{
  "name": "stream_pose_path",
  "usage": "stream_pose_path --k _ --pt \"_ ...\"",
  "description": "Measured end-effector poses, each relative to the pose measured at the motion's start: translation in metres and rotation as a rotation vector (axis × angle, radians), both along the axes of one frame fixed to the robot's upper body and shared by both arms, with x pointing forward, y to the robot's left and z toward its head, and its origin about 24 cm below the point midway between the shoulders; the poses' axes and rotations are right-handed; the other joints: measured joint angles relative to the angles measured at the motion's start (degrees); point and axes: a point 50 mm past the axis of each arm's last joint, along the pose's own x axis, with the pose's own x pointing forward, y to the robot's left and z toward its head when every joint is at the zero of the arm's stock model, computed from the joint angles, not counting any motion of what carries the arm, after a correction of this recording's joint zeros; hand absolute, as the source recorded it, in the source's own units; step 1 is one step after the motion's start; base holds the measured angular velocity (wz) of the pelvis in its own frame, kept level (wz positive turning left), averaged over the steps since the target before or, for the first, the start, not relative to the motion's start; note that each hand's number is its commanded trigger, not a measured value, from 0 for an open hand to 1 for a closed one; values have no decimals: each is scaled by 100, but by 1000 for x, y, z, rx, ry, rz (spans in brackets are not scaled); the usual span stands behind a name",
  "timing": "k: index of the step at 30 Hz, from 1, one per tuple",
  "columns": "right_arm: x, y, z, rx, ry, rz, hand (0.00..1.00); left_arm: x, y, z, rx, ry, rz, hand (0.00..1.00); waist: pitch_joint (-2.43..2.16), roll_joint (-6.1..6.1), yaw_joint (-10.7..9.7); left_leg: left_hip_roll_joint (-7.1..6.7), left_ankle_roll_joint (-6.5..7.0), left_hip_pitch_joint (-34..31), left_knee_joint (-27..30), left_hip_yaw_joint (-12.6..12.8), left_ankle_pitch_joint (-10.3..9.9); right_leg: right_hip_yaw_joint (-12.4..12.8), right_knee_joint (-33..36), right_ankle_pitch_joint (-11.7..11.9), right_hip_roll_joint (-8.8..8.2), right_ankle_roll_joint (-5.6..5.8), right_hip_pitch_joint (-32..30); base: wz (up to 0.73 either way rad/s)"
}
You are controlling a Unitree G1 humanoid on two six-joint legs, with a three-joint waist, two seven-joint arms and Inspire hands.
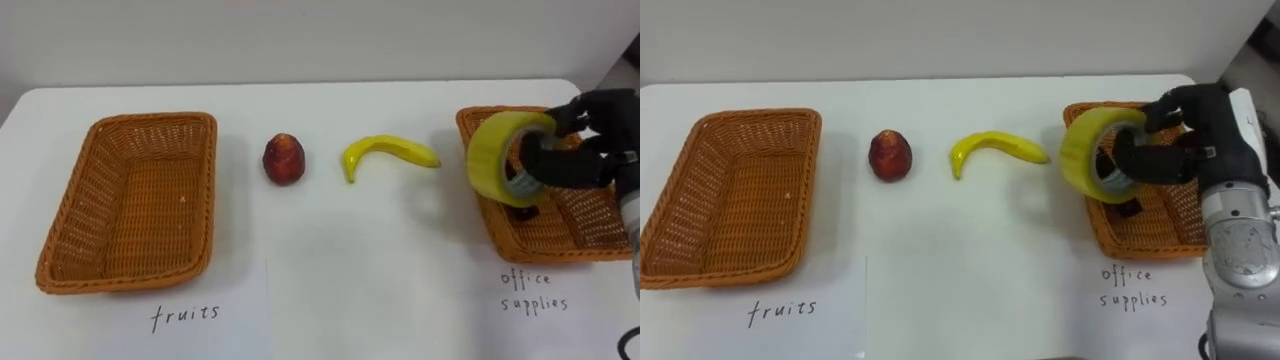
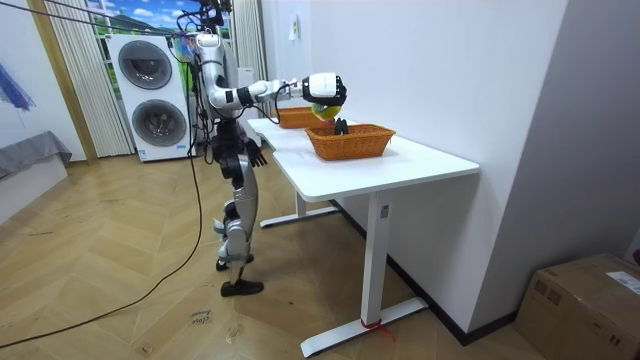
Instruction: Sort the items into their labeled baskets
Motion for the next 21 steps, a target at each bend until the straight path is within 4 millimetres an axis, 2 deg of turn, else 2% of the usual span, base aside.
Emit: stream_pose_path --k 4,8,21 --pt "-5 -4 -11 6 47 -17 100 -2 0 -1 -4 11 3 0 6 -14 38 1 0 9 0 9 0 2 16 2 0 -2 2 0" --pt "-7 -8 -17 -33 92 -41 100 -6 -1 -4 -16 28 21 0 37 -47 103 4 1 -17 1 61 -1 7 32 1 -3 -3 -35 -4" --pt "-8 -11 -25 -56 134 -58 100 -7 -2 -8 -39 45 50 0 20 -53 127 6 3 -24 -2 60 -1 -2 -6 23 0 7 -39 0"
